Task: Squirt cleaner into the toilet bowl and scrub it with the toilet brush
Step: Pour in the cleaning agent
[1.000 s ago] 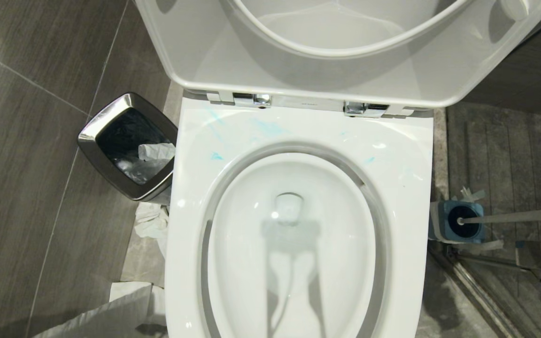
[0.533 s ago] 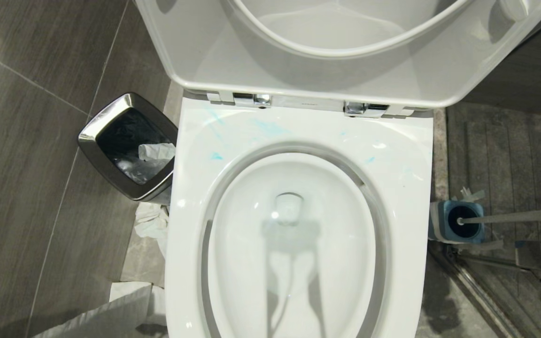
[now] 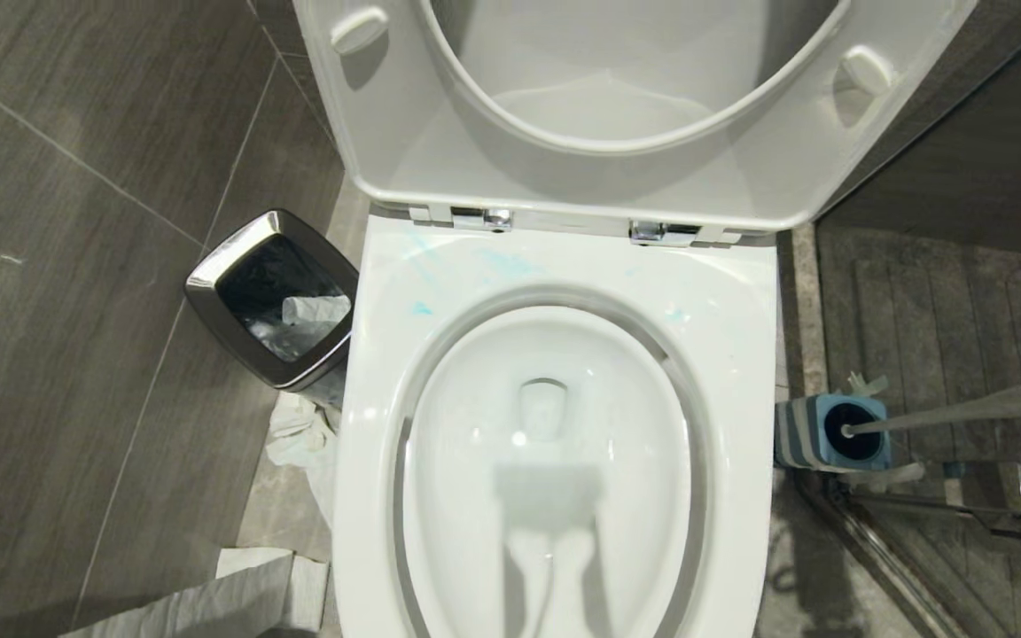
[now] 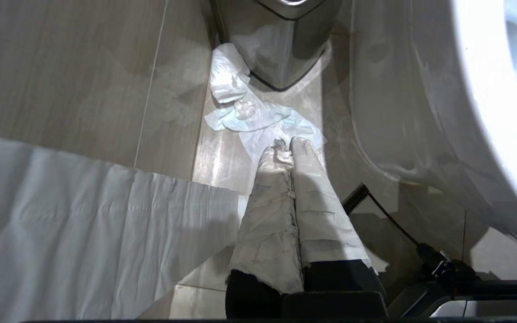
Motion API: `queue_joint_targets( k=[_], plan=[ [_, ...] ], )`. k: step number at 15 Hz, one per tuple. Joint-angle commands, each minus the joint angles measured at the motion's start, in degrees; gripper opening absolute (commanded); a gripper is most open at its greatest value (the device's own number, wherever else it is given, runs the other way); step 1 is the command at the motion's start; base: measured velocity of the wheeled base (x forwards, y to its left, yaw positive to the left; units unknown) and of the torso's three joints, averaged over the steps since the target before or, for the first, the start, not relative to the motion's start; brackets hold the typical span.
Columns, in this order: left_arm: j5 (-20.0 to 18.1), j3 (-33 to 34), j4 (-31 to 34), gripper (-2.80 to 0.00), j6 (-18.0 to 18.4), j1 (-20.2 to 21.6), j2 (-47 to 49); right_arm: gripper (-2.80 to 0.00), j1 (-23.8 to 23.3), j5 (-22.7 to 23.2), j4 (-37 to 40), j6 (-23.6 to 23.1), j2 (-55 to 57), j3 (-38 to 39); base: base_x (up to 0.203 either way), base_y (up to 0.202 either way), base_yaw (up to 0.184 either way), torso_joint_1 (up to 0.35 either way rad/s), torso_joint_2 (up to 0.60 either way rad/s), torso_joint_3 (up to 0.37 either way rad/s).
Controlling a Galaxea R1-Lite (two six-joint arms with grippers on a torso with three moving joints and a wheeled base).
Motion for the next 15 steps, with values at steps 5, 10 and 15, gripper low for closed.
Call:
queue_joint_targets(
  k=[5, 10, 15],
  plan=[
    [0.0, 0.4, 0.0, -2.80, 0.0, 0.0, 0.0, -2.80, 0.0, 0.4, -0.3, -0.2, 1.8, -1.1, 0.000, 0.000, 0.000, -0.006, 0.00, 0.202],
    [0.0, 0.4, 0.0, -2.80, 0.0, 0.0, 0.0, -2.80, 0.0, 0.3, -0.5, -0.1, 5.0, -3.0, 0.000, 0.000, 0.000, 0.000, 0.00, 0.204],
    [0.0, 0.4, 0.0, -2.80, 0.0, 0.0, 0.0, -2.80, 0.0, 0.3, -0.6, 0.1, 6.8, -3.7, 0.000, 0.000, 0.000, 0.000, 0.00, 0.203]
  ],
)
